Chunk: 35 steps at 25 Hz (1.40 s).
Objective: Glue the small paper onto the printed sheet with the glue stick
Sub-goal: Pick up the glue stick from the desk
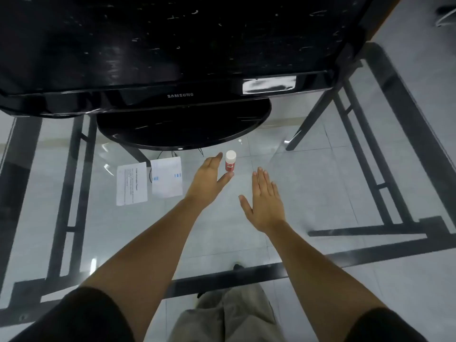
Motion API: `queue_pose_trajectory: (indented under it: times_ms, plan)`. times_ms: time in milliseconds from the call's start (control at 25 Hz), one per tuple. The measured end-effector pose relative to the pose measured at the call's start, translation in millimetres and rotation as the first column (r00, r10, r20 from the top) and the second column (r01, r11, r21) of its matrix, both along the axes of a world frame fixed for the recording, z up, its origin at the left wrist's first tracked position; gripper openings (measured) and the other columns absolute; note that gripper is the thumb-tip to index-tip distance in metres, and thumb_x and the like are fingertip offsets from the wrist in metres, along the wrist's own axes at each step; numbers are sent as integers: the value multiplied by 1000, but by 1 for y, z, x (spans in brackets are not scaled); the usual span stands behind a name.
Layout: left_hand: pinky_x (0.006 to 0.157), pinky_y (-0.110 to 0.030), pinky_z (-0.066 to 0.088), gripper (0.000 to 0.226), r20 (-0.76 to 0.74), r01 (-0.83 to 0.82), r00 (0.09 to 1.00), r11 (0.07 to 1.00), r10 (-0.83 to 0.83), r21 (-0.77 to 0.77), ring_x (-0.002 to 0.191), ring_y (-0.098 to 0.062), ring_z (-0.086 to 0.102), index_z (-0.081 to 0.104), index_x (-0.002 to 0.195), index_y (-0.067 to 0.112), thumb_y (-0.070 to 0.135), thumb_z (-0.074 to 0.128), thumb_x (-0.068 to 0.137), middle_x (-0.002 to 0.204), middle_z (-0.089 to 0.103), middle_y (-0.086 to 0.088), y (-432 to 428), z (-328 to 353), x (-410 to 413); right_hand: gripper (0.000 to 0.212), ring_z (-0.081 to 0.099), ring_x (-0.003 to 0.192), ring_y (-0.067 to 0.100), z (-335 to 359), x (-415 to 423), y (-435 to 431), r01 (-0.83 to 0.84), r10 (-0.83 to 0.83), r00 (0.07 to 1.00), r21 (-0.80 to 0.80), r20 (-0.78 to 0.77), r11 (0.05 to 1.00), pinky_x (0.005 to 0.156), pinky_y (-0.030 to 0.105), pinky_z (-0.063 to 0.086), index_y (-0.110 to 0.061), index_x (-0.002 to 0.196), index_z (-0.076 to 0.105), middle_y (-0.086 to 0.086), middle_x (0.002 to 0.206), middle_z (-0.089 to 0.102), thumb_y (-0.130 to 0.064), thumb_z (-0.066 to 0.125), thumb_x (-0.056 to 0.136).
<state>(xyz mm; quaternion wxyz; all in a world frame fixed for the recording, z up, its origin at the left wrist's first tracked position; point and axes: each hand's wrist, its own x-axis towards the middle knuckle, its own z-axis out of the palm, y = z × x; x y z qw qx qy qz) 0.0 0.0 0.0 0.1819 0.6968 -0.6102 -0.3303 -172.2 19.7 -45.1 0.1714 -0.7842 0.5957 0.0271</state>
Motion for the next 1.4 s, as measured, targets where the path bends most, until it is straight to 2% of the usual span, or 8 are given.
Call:
queue_pose_trajectory:
  times_ms: [240, 440, 560, 680, 800, 960, 1120, 1400]
  plan:
    - [84, -24, 39, 38, 11, -31, 999, 989, 33, -142, 106, -27, 56, 51, 121, 5, 26, 57, 90, 117, 59, -16, -8, -1, -10, 73, -11, 144, 23, 1, -2, 2, -9, 9, 1000, -10, -2, 1000, 113, 34, -6, -12, 146, -9, 7, 157, -9, -57, 12, 91]
    - [81, -24, 40, 31, -30, -30, 999, 991, 26, -131, 99, -25, 57, 51, 115, 3, 24, 53, 92, 110, 61, -15, -6, 4, -8, 74, -11, 144, 23, 2, -3, 1, -23, 23, 1000, 16, -4, 1000, 112, 34, -8, -12, 146, -8, 8, 157, -9, -57, 13, 91]
    - [73, -25, 40, 26, -85, -25, 996, 995, 16, -102, 88, -22, 55, 48, 111, 5, 26, 46, 95, 101, 59, -12, -4, 17, 0, 71, -2, 145, 23, 15, -9, -5, -36, 30, 992, 49, 120, 998, 113, 32, -3, -10, 146, 0, 9, 158, 0, -53, 21, 94]
    - [69, -24, 43, 22, -155, -1, 988, 990, -21, -138, 84, -21, 55, 46, 107, 9, 28, 40, 97, 98, 54, -9, -1, 32, 10, 58, 26, 139, 23, 47, -15, -21, 22, -23, 938, 6, 346, 1000, 112, 31, 20, -10, 144, 24, 11, 151, 29, -43, 32, 97]
    - [66, -19, 47, 33, -196, 45, 978, 990, -71, -132, 80, -15, 54, 42, 122, 9, 31, 35, 98, 103, 48, -6, 7, 40, 12, 45, 54, 109, 16, 87, -12, -39, 81, -66, 817, -1, 573, 997, 89, 20, 39, -16, 135, 42, 6, 128, 55, -39, 39, 96]
    - [63, -19, 48, 37, -151, 122, 978, 982, -143, -141, 74, -9, 52, 42, 124, 11, 35, 34, 97, 100, 46, -1, 17, 42, 7, 42, 55, 91, 7, 117, 1, -51, 40, -32, 753, 3, 657, 999, 71, 5, 37, -18, 130, 49, 0, 115, 60, -39, 45, 94]
    - [60, -13, 44, 36, -129, 148, 977, 978, -167, -148, 75, -11, 52, 43, 122, 13, 37, 33, 97, 96, 46, 0, 19, 41, 5, 34, 59, 85, 5, 121, 9, -53, -6, -48, 720, 76, 692, 997, 73, 8, 47, -15, 119, 58, -4, 101, 62, -33, 55, 91]
    - [67, -17, 45, 36, -171, 131, 974, 986, -147, -106, 82, -14, 55, 43, 122, 13, 37, 32, 97, 100, 49, -2, 22, 23, 10, 23, 56, 82, 3, 118, 12, -62, 65, -132, 672, 120, 728, 991, 69, -1, 40, -12, 111, 61, -4, 94, 61, -22, 55, 92]
